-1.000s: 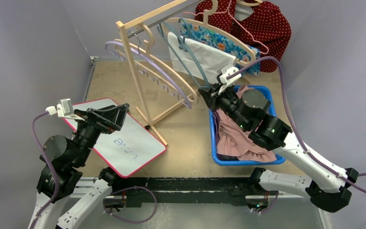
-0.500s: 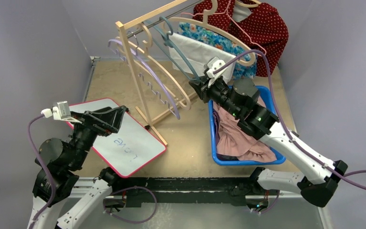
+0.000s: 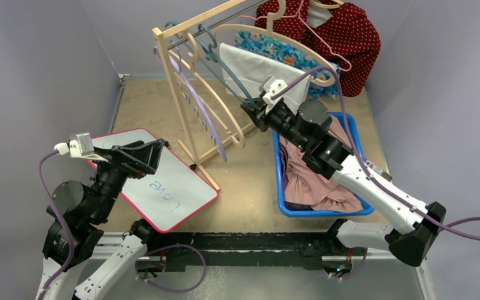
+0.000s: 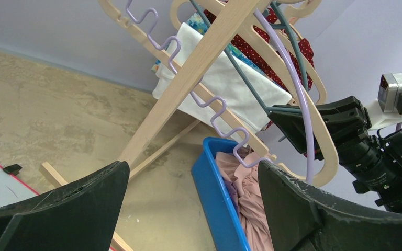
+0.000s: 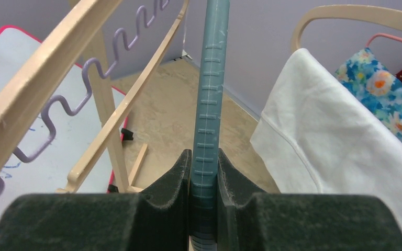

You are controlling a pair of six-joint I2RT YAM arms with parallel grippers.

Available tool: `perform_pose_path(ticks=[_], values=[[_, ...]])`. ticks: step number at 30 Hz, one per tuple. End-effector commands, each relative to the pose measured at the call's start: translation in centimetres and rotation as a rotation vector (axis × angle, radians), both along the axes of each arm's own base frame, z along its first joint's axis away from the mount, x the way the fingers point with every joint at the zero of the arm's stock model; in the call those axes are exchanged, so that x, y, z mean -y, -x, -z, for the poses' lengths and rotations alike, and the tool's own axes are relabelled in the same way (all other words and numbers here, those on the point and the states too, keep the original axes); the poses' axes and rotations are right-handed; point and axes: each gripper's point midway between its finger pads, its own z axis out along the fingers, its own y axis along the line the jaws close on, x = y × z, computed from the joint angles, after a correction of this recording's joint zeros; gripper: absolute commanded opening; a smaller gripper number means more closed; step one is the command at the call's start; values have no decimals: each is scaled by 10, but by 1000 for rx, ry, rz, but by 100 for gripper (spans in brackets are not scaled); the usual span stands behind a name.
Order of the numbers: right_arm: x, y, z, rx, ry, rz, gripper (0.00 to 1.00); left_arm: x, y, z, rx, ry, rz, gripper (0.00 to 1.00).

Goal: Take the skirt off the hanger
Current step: Place the hanger at the clothesline.

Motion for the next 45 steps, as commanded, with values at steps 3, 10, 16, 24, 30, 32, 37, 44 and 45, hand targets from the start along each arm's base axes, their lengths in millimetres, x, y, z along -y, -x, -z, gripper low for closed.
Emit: perform_pose_path(ticks=[3, 10, 16, 24, 30, 32, 37, 44, 45], values=[[-11, -1, -30, 137, -54, -54, 0, -9, 3, -14, 46, -13, -34, 93], [-23, -2, -15, 105, -20, -98, 0, -9, 2, -11, 37, -16, -36, 94], [-27, 2, -2, -19, -48, -113, 3, -6, -2, -7, 23, -14, -31, 94], [-8, 17, 19, -237, -111, -50, 39, 4, -10, -2, 3, -9, -7, 94], [26, 33, 40, -325, -103, 47, 59, 9, -17, 6, -28, -14, 1, 94], [37, 41, 52, -359, -102, 67, 63, 10, -18, 7, -33, -17, 2, 94], [67, 65, 91, -458, -117, 130, 69, 10, -22, 11, -50, -30, -12, 94], [97, 81, 134, -578, -166, 244, 80, 8, -28, 16, -78, -57, -34, 94], [99, 80, 135, -580, -172, 258, 83, 8, -28, 15, -80, -61, -34, 94]])
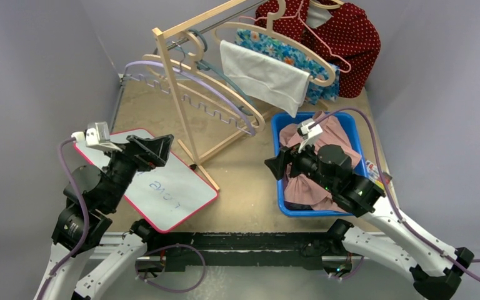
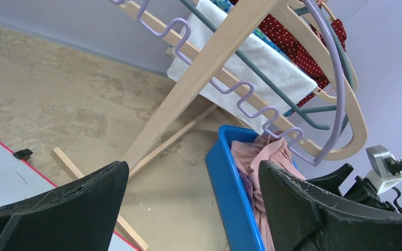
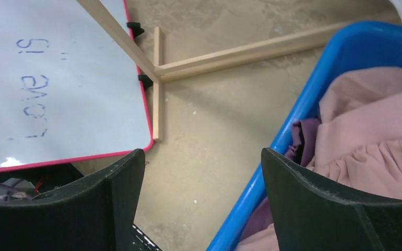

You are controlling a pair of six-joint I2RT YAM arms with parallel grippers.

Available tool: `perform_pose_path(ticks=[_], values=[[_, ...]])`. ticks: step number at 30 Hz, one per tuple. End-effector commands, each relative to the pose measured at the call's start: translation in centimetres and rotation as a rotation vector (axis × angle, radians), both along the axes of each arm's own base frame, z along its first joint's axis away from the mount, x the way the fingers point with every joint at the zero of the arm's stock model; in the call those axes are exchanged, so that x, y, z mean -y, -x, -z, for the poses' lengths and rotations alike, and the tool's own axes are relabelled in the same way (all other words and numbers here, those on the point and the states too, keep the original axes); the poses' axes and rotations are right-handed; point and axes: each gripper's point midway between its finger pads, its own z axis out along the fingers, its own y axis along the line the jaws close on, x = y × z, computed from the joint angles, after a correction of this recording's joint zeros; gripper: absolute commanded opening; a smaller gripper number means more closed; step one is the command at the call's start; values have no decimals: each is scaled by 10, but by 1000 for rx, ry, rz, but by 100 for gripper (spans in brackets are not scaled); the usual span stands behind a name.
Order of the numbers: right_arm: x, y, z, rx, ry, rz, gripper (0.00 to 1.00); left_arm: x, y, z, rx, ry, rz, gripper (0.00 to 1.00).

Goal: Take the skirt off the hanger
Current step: Place the hanger at the clothesline, then pick up the hanger from the clothesline.

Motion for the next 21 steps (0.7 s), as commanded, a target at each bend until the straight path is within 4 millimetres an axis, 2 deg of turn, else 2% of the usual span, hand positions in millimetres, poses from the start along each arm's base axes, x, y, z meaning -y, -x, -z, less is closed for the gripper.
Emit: perform_pose_path(ticks=[1, 6, 10, 14, 15, 21], values=[[14, -6, 2, -36, -54, 120, 85, -1, -5, -8, 8, -10, -16, 94], [13, -21, 0, -23, -29, 171, 99, -3, -1, -17, 18, -2, -17, 94], [12, -42, 0, -17, 38, 228, 99, -3, 0, -15, 10, 11, -16, 95], [19, -56, -11, 7, 61, 262, 99, -4, 1, -13, -1, 15, -19, 95], [21, -60, -29, 40, 36, 265, 99, -4, 1, -14, 3, 15, -17, 94], [45, -88, -84, 143, -11, 301, 99, -3, -1, -11, 3, -12, -14, 94]])
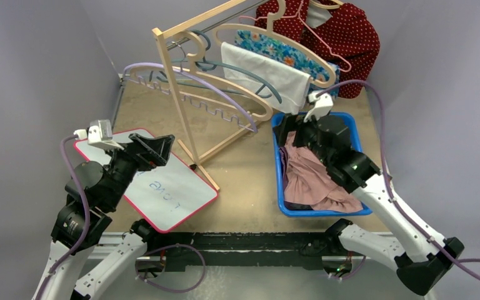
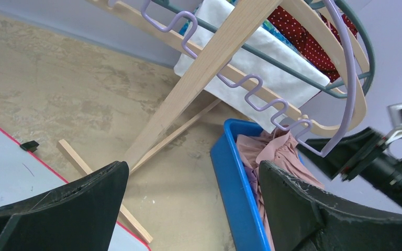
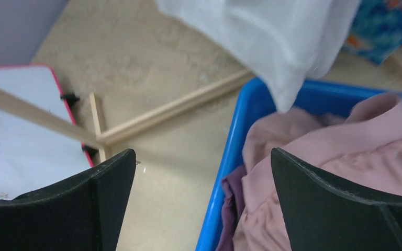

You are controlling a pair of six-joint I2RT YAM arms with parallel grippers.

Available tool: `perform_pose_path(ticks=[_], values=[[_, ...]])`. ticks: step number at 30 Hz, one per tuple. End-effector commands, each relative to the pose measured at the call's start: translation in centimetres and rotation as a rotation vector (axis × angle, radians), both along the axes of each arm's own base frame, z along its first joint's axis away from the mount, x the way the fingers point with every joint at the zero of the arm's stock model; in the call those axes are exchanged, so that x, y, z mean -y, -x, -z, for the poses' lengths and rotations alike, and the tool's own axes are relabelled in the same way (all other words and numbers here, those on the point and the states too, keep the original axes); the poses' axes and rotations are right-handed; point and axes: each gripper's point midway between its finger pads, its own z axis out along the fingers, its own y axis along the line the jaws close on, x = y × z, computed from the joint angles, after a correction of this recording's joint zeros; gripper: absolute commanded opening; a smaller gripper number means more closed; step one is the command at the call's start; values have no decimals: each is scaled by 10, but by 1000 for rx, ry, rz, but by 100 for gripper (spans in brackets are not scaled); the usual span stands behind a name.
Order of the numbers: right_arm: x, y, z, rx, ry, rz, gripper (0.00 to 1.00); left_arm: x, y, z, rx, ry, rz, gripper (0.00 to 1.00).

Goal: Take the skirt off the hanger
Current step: Pick up the hanger from the clothesline.

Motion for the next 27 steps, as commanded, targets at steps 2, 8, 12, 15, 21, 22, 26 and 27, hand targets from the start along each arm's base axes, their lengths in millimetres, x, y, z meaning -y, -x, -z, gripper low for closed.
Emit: perform_pose_path(ticks=[2, 8, 12, 15, 21, 22, 26, 27], values=[[18, -25, -84, 189, -51, 26, 99, -4, 1, -17, 49, -2, -11, 94], [39, -46, -124, 256, -12, 90, 99, -9, 3, -9, 39, -63, -16, 95], [53, -58, -152, 299, 3, 117, 99, -14, 3, -1, 24, -105, -36, 95], [59, -66, -171, 332, 12, 127, 99, -22, 2, 4, 6, -126, -76, 95], [70, -83, -189, 341, 51, 133, 99, -31, 5, 8, 9, -147, -105, 93], [69, -85, -190, 338, 53, 118, 99, -27, 6, 9, 12, -155, -84, 94], [72, -95, -184, 305, 86, 104, 99, -18, 7, 9, 17, -177, -29, 99], [73, -96, -183, 305, 94, 104, 99, -17, 7, 10, 18, -181, -18, 99]])
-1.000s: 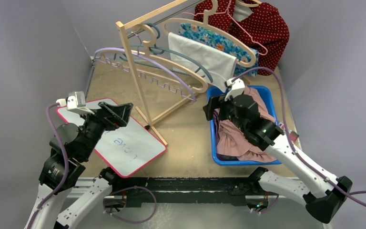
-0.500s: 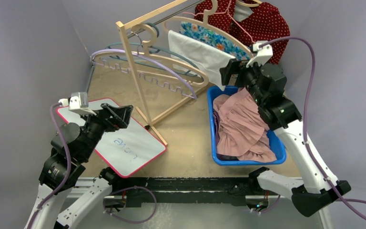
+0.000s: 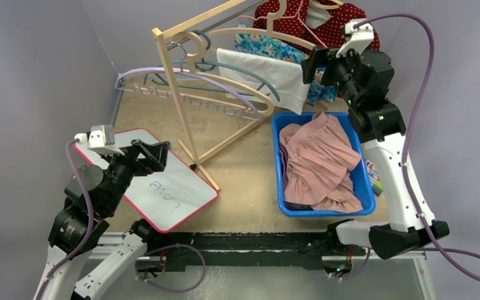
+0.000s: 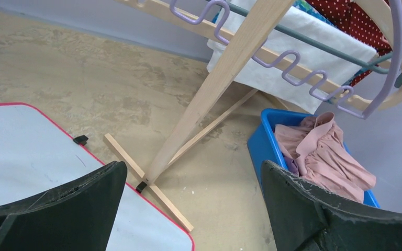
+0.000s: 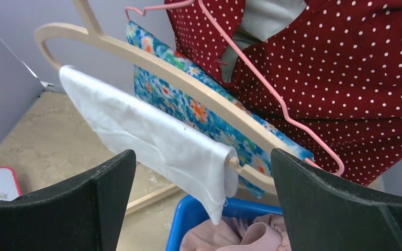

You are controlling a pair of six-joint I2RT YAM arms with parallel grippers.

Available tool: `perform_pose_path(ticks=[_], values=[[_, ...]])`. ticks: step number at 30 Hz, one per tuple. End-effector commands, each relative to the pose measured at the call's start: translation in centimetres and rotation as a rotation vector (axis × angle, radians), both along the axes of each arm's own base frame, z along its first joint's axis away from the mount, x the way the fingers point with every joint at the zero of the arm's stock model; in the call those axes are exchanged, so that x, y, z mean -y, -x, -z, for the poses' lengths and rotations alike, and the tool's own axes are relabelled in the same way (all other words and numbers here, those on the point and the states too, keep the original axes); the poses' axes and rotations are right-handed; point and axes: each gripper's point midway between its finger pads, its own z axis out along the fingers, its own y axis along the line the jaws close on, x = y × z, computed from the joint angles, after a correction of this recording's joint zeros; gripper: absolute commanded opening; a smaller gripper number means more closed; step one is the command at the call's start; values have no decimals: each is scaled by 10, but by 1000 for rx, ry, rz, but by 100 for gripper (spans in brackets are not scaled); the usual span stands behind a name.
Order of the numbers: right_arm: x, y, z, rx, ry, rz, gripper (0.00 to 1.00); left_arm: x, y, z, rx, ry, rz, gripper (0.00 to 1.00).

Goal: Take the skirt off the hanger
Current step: Pick up the hanger from the clothesline.

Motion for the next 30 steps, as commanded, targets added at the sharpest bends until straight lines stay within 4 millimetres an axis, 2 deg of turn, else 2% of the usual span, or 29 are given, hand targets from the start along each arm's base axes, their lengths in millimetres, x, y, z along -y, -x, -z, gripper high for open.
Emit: perform_pose_path(ticks=[1, 8, 16, 22, 26, 30], values=[[1, 0, -6, 4, 51, -38, 99, 6, 2, -9, 37, -36, 52, 100], [25, -2, -23, 21, 60, 34, 99, 14, 4, -14, 59, -19, 95, 100], [31, -6, -28, 48, 51, 30, 99, 20, 5, -18, 79, 3, 126, 100], [40, -21, -33, 62, 44, -24, 99, 20, 7, -19, 85, 3, 129, 100], [42, -38, -24, 21, 51, -62, 99, 21, 6, -17, 82, 4, 136, 100], [20, -42, -3, -25, 46, -196, 98, 23, 6, -16, 84, 3, 144, 100]])
